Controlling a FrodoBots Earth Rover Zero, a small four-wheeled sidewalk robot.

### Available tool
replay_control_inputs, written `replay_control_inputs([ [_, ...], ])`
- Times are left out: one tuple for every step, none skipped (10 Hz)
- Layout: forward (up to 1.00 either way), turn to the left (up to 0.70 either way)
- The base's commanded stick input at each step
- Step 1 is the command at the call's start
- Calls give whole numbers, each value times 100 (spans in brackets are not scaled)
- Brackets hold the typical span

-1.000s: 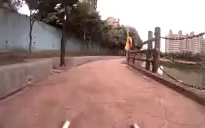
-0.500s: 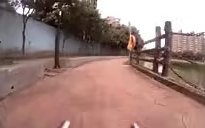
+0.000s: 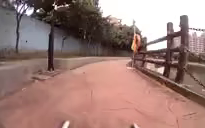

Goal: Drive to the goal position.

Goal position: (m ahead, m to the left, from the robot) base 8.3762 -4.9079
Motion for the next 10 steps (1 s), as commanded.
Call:
replay_control_inputs([
  [100, 3],
  [100, 0],
  [100, -1],
  [100, -23],
  [100, -37],
  [100, -40],
  [100, -27],
  [100, -8],
  [100, 0],
  [100, 0],
])
